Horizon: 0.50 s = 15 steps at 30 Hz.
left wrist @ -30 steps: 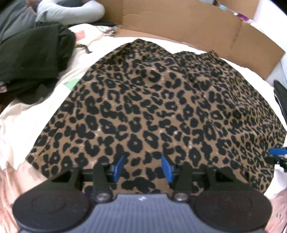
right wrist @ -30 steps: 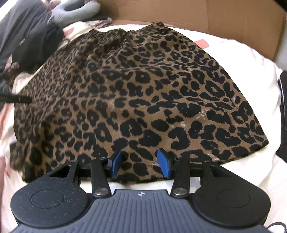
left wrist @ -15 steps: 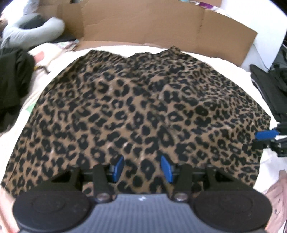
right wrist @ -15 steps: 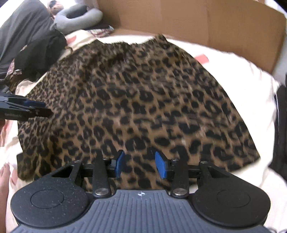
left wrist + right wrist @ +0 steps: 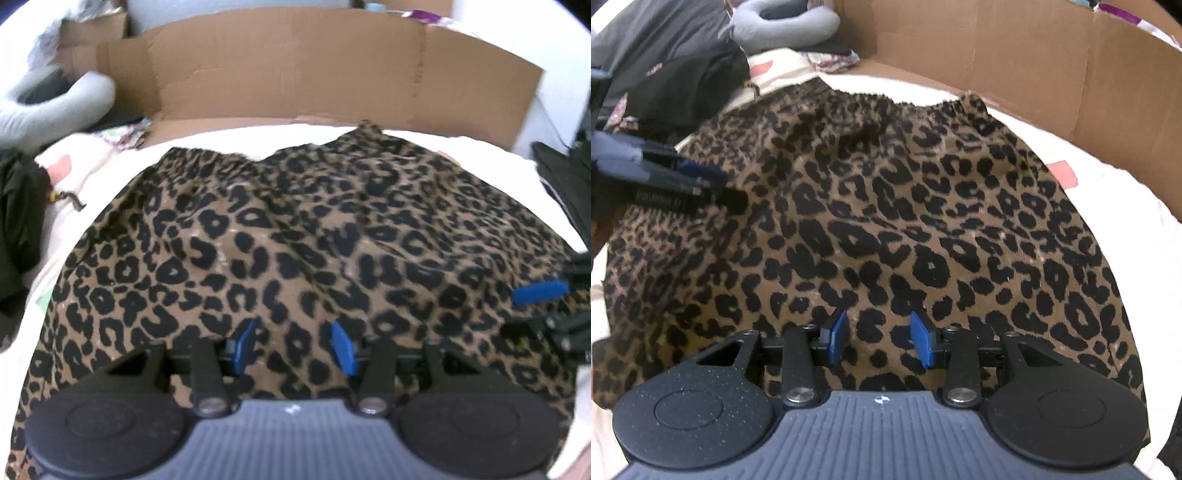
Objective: Fold clothes
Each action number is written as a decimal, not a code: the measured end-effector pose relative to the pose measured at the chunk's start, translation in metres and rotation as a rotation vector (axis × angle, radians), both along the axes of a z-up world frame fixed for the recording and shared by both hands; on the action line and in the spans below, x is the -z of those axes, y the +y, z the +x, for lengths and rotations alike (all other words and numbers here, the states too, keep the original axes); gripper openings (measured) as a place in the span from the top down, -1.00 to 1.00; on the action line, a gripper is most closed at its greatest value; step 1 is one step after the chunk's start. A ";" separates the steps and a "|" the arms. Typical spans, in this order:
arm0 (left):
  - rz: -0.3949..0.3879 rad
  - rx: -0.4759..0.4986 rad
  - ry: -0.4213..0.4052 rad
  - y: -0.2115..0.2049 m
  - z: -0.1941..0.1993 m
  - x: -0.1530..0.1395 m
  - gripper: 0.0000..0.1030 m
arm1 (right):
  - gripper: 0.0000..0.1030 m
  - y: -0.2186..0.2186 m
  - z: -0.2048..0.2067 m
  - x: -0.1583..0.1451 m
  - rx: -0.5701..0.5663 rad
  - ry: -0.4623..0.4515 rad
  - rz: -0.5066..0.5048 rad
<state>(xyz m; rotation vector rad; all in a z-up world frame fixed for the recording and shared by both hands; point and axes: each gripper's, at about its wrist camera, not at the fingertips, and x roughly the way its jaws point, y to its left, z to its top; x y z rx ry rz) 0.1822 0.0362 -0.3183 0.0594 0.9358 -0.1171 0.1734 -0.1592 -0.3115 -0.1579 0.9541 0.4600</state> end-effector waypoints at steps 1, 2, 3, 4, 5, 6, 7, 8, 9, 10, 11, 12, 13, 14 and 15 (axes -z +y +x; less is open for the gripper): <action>-0.012 -0.015 0.019 0.004 0.004 0.003 0.03 | 0.12 -0.003 0.000 0.003 0.010 0.009 0.000; -0.019 -0.024 0.031 0.007 0.006 0.005 0.03 | 0.13 -0.006 -0.001 0.004 0.019 0.015 0.008; -0.022 -0.029 0.036 0.010 0.007 0.006 0.03 | 0.13 -0.009 -0.002 0.005 0.027 0.020 0.017; -0.026 -0.035 0.041 0.012 0.007 0.007 0.03 | 0.13 -0.012 -0.002 0.004 0.031 0.025 0.016; -0.029 -0.041 0.047 0.015 0.008 0.008 0.03 | 0.13 -0.013 -0.002 0.003 0.036 0.031 0.014; -0.032 -0.047 0.047 0.018 0.009 0.007 0.03 | 0.13 -0.015 -0.001 0.001 0.044 0.037 0.016; -0.035 -0.053 0.045 0.021 0.009 0.006 0.03 | 0.13 -0.018 0.000 -0.001 0.057 0.040 0.031; -0.035 -0.060 0.036 0.023 0.009 0.002 0.04 | 0.13 -0.022 0.002 -0.003 0.071 0.042 0.047; -0.032 -0.069 0.024 0.025 0.009 -0.002 0.04 | 0.13 -0.025 0.003 -0.006 0.086 0.044 0.063; -0.034 -0.076 0.013 0.028 0.010 -0.006 0.04 | 0.13 -0.028 0.006 -0.007 0.094 0.039 0.063; -0.038 -0.083 0.001 0.031 0.012 -0.009 0.04 | 0.13 -0.030 0.009 -0.008 0.102 0.034 0.062; -0.041 -0.089 -0.013 0.033 0.014 -0.013 0.04 | 0.13 -0.033 0.013 -0.010 0.110 0.028 0.061; -0.042 -0.096 -0.024 0.035 0.017 -0.016 0.04 | 0.13 -0.036 0.016 -0.011 0.118 0.023 0.060; -0.042 -0.102 -0.032 0.037 0.020 -0.019 0.04 | 0.13 -0.039 0.019 -0.012 0.126 0.018 0.058; -0.042 -0.109 -0.037 0.039 0.023 -0.020 0.04 | 0.13 -0.041 0.022 -0.014 0.134 0.012 0.057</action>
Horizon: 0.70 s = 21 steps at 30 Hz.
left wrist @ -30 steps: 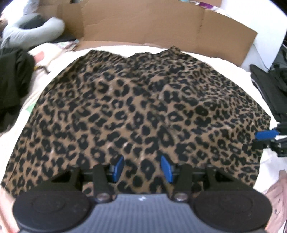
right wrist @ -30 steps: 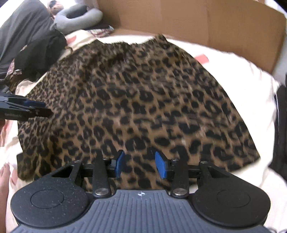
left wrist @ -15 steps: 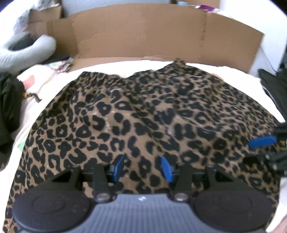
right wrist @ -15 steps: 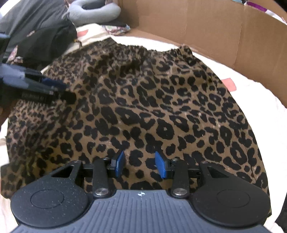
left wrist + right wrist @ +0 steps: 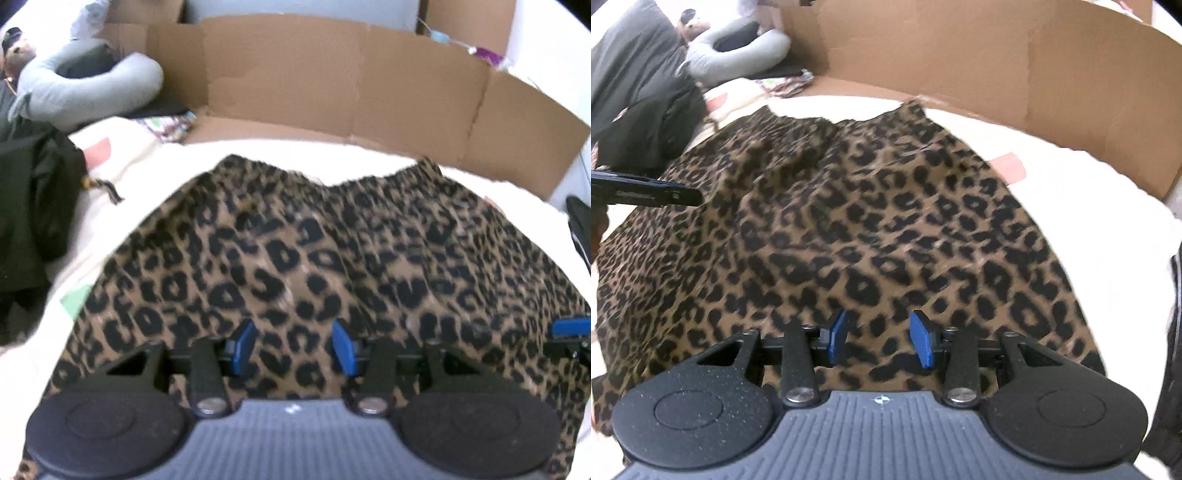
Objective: Fold clothes
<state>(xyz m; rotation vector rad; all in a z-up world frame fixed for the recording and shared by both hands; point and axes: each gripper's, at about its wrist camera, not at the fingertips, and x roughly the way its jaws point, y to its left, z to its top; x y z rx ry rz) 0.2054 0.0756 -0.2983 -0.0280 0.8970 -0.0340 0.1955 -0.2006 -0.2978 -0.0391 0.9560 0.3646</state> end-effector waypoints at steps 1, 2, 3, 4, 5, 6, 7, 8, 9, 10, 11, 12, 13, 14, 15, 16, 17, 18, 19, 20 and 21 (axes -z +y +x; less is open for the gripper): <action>0.000 -0.008 -0.003 0.002 0.004 -0.001 0.04 | 0.13 -0.003 0.003 -0.001 0.008 -0.005 -0.002; -0.003 -0.016 -0.007 0.005 0.008 -0.001 0.04 | 0.13 -0.005 0.006 -0.003 0.016 -0.010 -0.003; -0.010 -0.027 -0.012 0.007 0.011 -0.001 0.04 | 0.13 -0.009 0.010 -0.002 0.027 -0.010 -0.007; -0.017 -0.038 -0.017 0.009 0.015 0.000 0.04 | 0.13 -0.012 0.013 0.000 0.038 -0.009 -0.010; -0.019 -0.046 -0.022 0.010 0.019 0.001 0.04 | 0.13 -0.016 0.017 0.001 0.049 -0.009 -0.014; -0.014 -0.051 -0.023 0.012 0.022 0.003 0.04 | 0.13 -0.018 0.020 0.003 0.061 -0.005 -0.021; -0.006 -0.054 -0.022 0.013 0.025 0.006 0.04 | 0.13 -0.021 0.024 0.005 0.073 -0.002 -0.027; 0.000 -0.055 -0.020 0.013 0.028 0.009 0.04 | 0.13 -0.024 0.027 0.007 0.087 0.000 -0.030; 0.005 -0.056 -0.014 0.014 0.031 0.012 0.04 | 0.13 -0.026 0.030 0.008 0.101 0.000 -0.031; 0.007 -0.056 -0.008 0.016 0.033 0.014 0.04 | 0.13 -0.028 0.032 0.008 0.110 -0.005 -0.032; 0.010 -0.059 0.000 0.017 0.035 0.017 0.04 | 0.13 -0.030 0.034 0.009 0.117 -0.010 -0.033; 0.015 -0.067 0.011 0.019 0.037 0.021 0.04 | 0.13 -0.031 0.037 0.009 0.125 -0.012 -0.037; 0.019 -0.076 0.024 0.020 0.039 0.024 0.04 | 0.13 -0.033 0.039 0.009 0.132 -0.014 -0.042; 0.026 -0.087 0.034 0.023 0.041 0.027 0.04 | 0.13 -0.035 0.041 0.011 0.140 -0.009 -0.043; 0.034 -0.100 0.042 0.025 0.042 0.029 0.03 | 0.13 -0.037 0.043 0.013 0.148 -0.001 -0.044; 0.042 -0.113 0.050 0.028 0.044 0.031 0.03 | 0.14 -0.040 0.044 0.015 0.157 0.003 -0.046; 0.049 -0.125 0.058 0.031 0.045 0.033 0.03 | 0.14 -0.043 0.046 0.017 0.168 0.007 -0.048; 0.060 -0.136 0.063 0.033 0.047 0.033 0.03 | 0.14 -0.044 0.047 0.018 0.174 0.006 -0.052; 0.072 -0.144 0.064 0.036 0.047 0.032 0.04 | 0.14 -0.045 0.047 0.019 0.179 0.004 -0.057; 0.077 -0.148 0.064 0.038 0.048 0.030 0.04 | 0.14 -0.045 0.047 0.018 0.185 0.003 -0.066; 0.078 -0.149 0.063 0.041 0.048 0.029 0.04 | 0.14 -0.045 0.047 0.018 0.191 0.002 -0.075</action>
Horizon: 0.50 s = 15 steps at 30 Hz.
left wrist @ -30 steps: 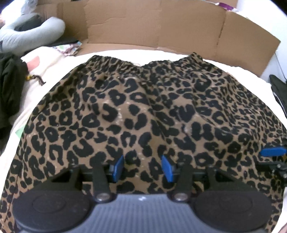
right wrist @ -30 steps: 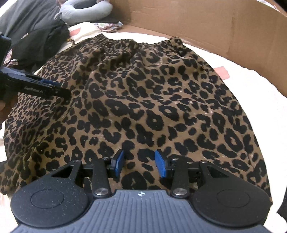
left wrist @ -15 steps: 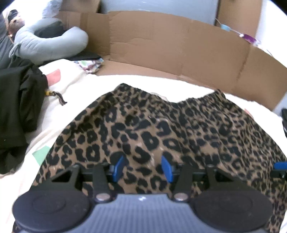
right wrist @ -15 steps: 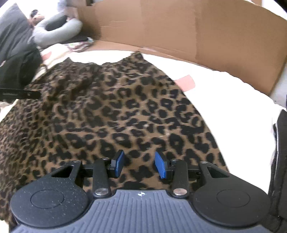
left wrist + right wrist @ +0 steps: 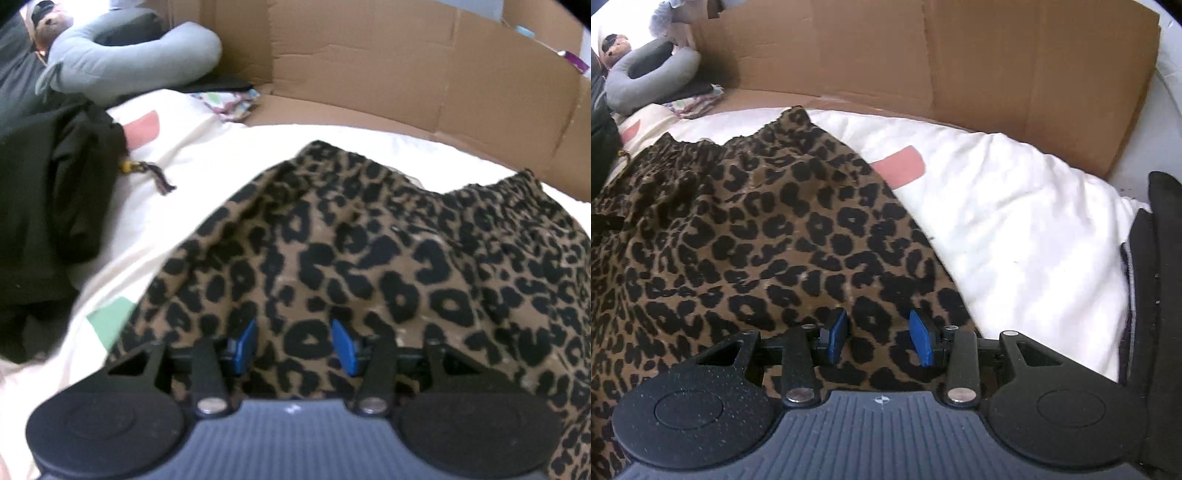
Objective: Fold clothes
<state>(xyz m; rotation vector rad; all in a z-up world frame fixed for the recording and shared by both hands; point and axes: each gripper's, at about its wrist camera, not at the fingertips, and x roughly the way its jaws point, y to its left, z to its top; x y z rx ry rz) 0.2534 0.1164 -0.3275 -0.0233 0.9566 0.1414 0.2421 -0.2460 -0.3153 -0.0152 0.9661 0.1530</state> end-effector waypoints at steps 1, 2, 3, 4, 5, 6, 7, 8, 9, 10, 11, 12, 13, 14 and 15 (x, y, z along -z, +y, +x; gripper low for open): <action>0.002 -0.001 -0.001 0.003 0.000 -0.001 0.05 | 0.14 0.000 0.000 0.000 0.004 0.000 0.000; -0.002 -0.005 0.000 0.006 0.000 -0.002 0.06 | 0.14 0.001 -0.001 0.000 0.008 0.000 0.000; -0.008 -0.011 0.001 0.009 0.000 -0.003 0.09 | 0.13 0.001 -0.001 0.000 0.012 0.000 0.001; -0.014 -0.016 0.002 0.012 -0.001 -0.004 0.09 | 0.13 0.001 -0.002 0.000 0.017 0.000 0.001; -0.019 -0.021 0.004 0.015 -0.001 -0.004 0.10 | 0.13 0.001 -0.002 0.000 0.021 0.000 0.002; -0.019 -0.026 0.009 0.017 0.000 -0.004 0.10 | 0.13 0.002 -0.002 -0.001 0.022 -0.002 0.002; -0.016 -0.031 0.016 0.019 0.003 -0.004 0.10 | 0.13 0.000 -0.001 -0.001 0.032 -0.002 0.011; -0.012 -0.036 0.024 0.020 0.005 -0.004 0.10 | 0.13 -0.001 -0.001 -0.001 0.042 0.000 0.022; -0.010 -0.041 0.025 0.020 0.007 -0.004 0.10 | 0.13 -0.003 -0.001 -0.001 0.052 0.003 0.032; -0.008 -0.046 0.022 0.019 0.008 -0.005 0.10 | 0.13 -0.003 -0.001 -0.001 0.047 0.002 0.028; -0.007 -0.052 0.019 0.018 0.010 -0.005 0.10 | 0.14 -0.003 -0.002 -0.001 0.041 0.000 0.021; -0.006 -0.057 0.016 0.017 0.012 -0.006 0.10 | 0.14 -0.003 -0.002 -0.001 0.035 -0.002 0.015; -0.004 -0.062 0.013 0.016 0.014 -0.007 0.10 | 0.14 -0.003 -0.002 -0.003 0.035 -0.006 0.014; -0.004 -0.056 0.004 0.013 0.015 -0.007 0.10 | 0.14 -0.003 -0.002 -0.005 0.034 -0.011 0.014; -0.004 -0.042 -0.007 0.008 0.015 -0.008 0.10 | 0.14 -0.004 -0.001 -0.007 0.034 -0.016 0.014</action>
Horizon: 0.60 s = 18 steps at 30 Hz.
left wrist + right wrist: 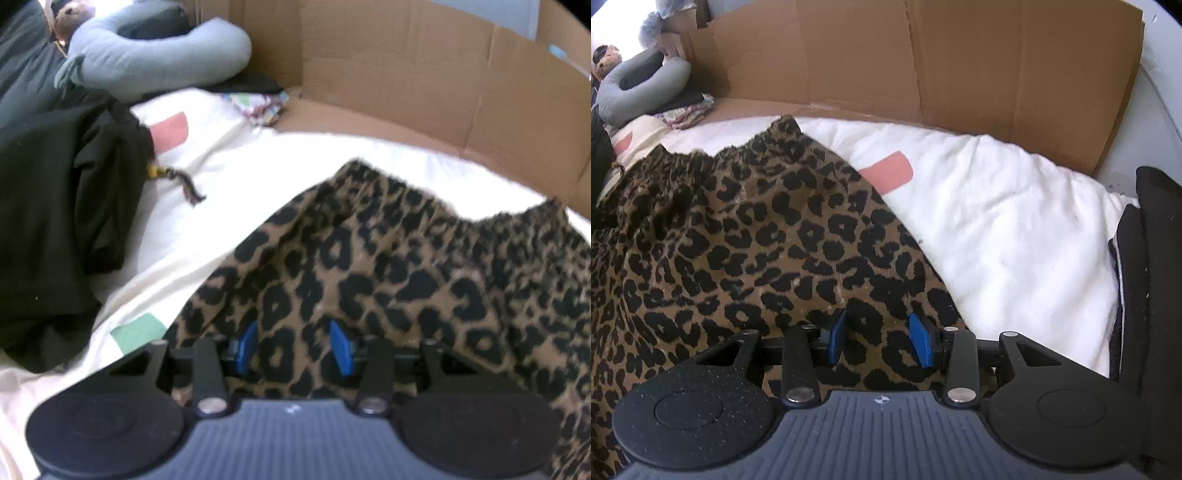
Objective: Fold clothes
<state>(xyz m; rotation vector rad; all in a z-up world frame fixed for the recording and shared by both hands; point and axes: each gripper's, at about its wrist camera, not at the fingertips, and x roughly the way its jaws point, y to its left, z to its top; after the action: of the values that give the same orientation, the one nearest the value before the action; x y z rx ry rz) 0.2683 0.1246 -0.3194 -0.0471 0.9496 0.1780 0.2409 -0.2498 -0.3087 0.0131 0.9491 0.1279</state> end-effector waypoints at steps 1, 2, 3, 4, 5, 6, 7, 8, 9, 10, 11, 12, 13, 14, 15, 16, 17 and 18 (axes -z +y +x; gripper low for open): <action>0.000 0.014 -0.011 -0.005 0.000 -0.001 0.10 | 0.14 0.000 0.001 -0.002 -0.003 -0.008 0.002; 0.001 0.028 -0.023 -0.009 0.001 -0.001 0.10 | 0.14 0.000 0.003 -0.003 -0.007 -0.017 0.004; 0.001 0.041 -0.034 -0.014 0.001 -0.002 0.10 | 0.14 0.001 0.005 -0.005 -0.010 -0.022 0.014; 0.001 0.055 -0.046 -0.019 0.001 -0.003 0.10 | 0.13 0.002 0.007 -0.006 -0.012 -0.028 0.025; 0.002 0.069 -0.057 -0.023 0.002 -0.003 0.11 | 0.14 0.003 0.009 -0.007 -0.014 -0.033 0.036; 0.002 0.083 -0.068 -0.028 0.002 -0.004 0.11 | 0.14 0.004 0.012 -0.008 -0.017 -0.039 0.046; 0.001 0.085 -0.069 -0.029 0.003 -0.003 0.11 | 0.13 0.008 0.013 -0.009 -0.028 -0.047 0.048; -0.002 0.080 -0.062 -0.029 0.005 0.000 0.11 | 0.13 0.011 0.015 -0.010 -0.039 -0.051 0.049; -0.004 0.074 -0.056 -0.028 0.006 0.002 0.11 | 0.13 0.015 0.017 -0.010 -0.049 -0.054 0.049; -0.007 0.069 -0.049 -0.027 0.008 0.005 0.10 | 0.13 0.017 0.019 -0.008 -0.055 -0.053 0.049; -0.009 0.064 -0.043 -0.027 0.009 0.007 0.07 | 0.13 0.020 0.021 -0.007 -0.061 -0.051 0.049; -0.011 0.059 -0.036 -0.026 0.011 0.010 -0.01 | 0.13 0.022 0.023 -0.005 -0.065 -0.048 0.043; -0.014 0.053 -0.030 -0.026 0.012 0.012 -0.04 | 0.14 0.021 0.025 -0.001 -0.063 -0.040 0.039; -0.016 0.048 -0.023 -0.025 0.014 0.015 -0.09 | 0.14 0.021 0.027 0.002 -0.061 -0.032 0.035; -0.015 0.046 -0.019 -0.024 0.015 0.016 -0.11 | 0.14 0.018 0.029 0.004 -0.045 -0.021 0.036; -0.005 0.051 -0.013 -0.023 0.017 0.016 -0.13 | 0.15 0.014 0.031 0.006 -0.029 -0.010 0.039; 0.005 0.053 -0.006 -0.023 0.019 0.016 -0.20 | 0.20 0.010 0.032 0.008 -0.013 0.001 0.041; 0.012 0.052 0.002 -0.022 0.020 0.016 -0.31 | 0.21 0.006 0.033 0.009 -0.001 0.007 0.054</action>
<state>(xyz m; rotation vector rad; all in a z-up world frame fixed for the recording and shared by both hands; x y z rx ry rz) 0.2885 0.1025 -0.3351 -0.0110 0.9509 0.1361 0.2742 -0.2434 -0.3176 0.0627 0.9525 0.1549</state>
